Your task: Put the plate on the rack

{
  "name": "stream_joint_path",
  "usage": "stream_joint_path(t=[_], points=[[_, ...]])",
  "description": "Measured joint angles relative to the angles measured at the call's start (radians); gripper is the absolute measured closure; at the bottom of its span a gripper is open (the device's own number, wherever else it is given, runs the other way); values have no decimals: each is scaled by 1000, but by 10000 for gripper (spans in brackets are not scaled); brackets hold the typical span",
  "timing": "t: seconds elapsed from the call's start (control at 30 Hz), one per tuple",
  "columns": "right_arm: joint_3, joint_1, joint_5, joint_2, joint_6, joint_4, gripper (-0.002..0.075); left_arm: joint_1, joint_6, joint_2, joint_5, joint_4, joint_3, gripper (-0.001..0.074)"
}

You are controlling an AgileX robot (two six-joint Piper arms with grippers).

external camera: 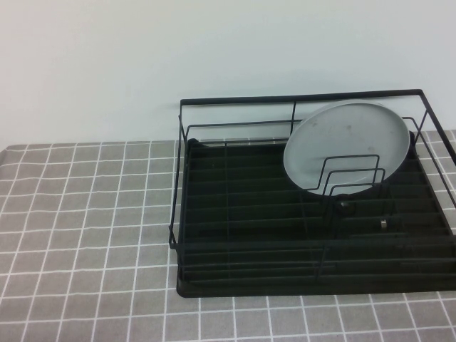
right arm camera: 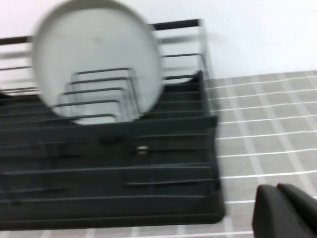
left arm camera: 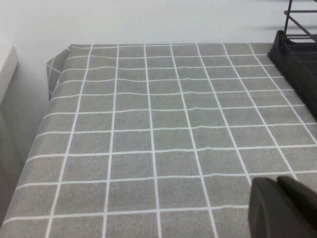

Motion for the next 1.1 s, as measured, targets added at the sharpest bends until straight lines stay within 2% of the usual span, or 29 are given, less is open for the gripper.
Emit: stream_joint_path(t=[0.07, 0.23, 1.1], points=[[0, 0, 0, 0, 29, -72, 729, 0, 0, 0, 0, 0, 0, 734], [0, 0, 81, 0, 8, -125, 729, 0, 0, 0, 0, 0, 0, 735], [0, -30, 79, 0, -5, -125, 729, 0, 0, 0, 0, 0, 0, 735]])
